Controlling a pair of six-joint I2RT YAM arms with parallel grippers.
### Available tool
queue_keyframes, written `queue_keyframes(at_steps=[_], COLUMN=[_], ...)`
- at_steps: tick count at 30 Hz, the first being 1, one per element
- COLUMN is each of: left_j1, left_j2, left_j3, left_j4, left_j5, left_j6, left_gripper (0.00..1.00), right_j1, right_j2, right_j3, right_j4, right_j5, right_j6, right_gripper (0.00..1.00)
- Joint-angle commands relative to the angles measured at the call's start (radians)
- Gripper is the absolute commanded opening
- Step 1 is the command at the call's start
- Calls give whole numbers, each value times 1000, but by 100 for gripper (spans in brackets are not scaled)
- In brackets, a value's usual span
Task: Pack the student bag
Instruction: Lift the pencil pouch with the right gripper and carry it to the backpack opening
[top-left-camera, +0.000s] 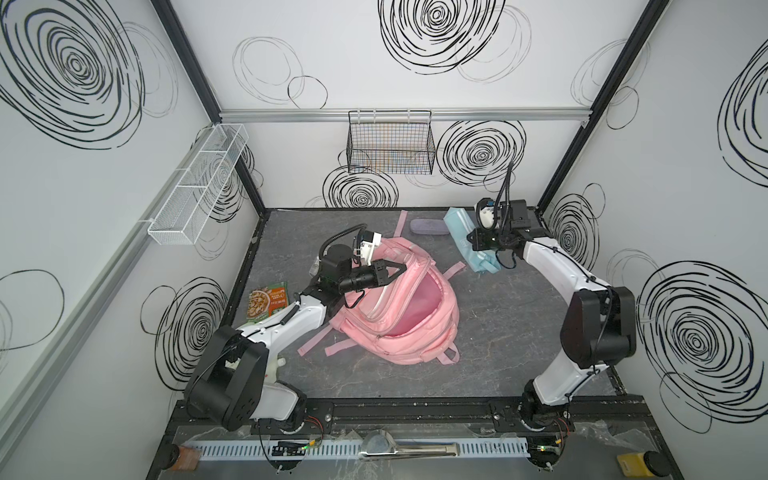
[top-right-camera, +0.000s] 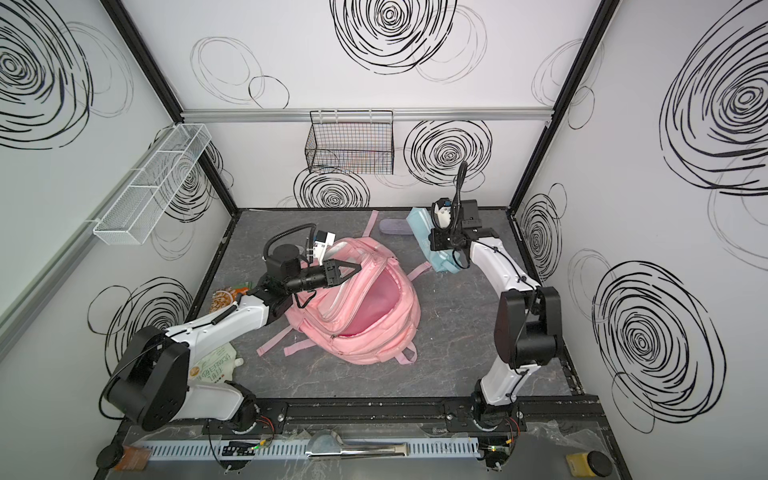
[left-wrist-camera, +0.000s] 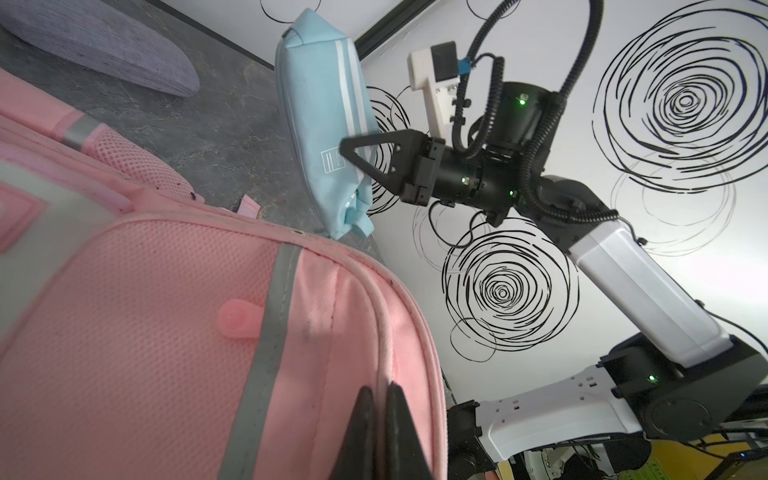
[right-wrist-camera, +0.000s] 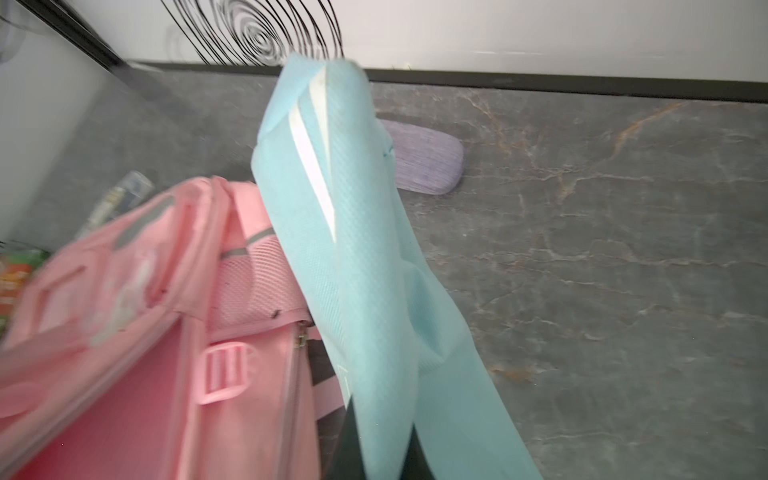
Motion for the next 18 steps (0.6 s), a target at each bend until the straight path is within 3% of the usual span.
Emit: queue_keyframes(at_steps=[1,3,8,18], left_j1=[12,13,12,5], left_j2=[-58,-68,-80,-85], left_j3=[9,19,12,-15], left_j4=[51,-10,-7,75], left_j5=[-48,-76,-85,-58], left_j6=[51,98,96,41], left_gripper=[0,0,0,0], right_j1=[4,-6,1,27], right_j2=[-148,-258,-542,-774], right_j3=[-117,-227,-499,-611], right_j4=[104,212,501,430], right_j5=[-151,-234,-271,-255], right_j6=[215,340,673,998], right_gripper=[0,0,0,0])
